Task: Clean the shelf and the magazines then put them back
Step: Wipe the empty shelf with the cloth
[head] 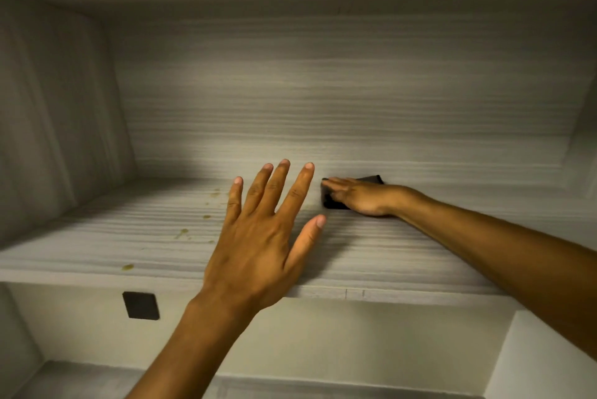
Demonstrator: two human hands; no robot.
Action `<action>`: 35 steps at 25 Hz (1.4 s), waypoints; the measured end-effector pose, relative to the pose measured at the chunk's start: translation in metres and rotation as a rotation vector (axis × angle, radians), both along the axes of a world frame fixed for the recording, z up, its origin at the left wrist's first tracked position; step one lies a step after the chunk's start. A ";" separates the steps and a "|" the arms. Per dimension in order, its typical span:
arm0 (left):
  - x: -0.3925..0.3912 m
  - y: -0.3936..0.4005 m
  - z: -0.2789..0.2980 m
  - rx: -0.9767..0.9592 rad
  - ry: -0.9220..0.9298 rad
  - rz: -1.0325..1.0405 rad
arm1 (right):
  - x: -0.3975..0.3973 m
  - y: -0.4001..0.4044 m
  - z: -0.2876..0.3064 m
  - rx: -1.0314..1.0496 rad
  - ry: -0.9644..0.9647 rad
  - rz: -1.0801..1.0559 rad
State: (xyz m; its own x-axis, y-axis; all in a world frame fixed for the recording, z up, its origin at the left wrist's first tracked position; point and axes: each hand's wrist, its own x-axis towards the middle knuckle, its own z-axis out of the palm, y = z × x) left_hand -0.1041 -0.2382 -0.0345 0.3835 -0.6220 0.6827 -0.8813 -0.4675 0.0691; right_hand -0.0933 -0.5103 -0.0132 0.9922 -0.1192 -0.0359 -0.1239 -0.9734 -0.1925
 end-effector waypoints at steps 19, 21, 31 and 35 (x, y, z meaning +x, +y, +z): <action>0.013 0.073 0.022 -0.123 0.002 0.150 | -0.042 0.094 0.010 0.093 0.014 0.024; 0.030 0.101 0.028 -0.165 0.059 0.190 | -0.050 0.135 0.010 0.088 0.064 0.110; 0.082 0.159 0.020 -0.110 0.100 0.230 | -0.019 0.126 0.012 0.110 0.061 0.118; 0.092 0.188 0.018 -0.098 0.106 0.226 | 0.003 0.103 0.003 0.061 0.030 0.015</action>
State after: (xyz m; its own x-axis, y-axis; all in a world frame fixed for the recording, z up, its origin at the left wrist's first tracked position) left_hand -0.0117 -0.0505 -0.0170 0.5779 -0.4453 0.6839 -0.7405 -0.6385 0.2099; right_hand -0.0899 -0.4069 -0.0101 0.9923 -0.1011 -0.0721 -0.1160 -0.9618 -0.2479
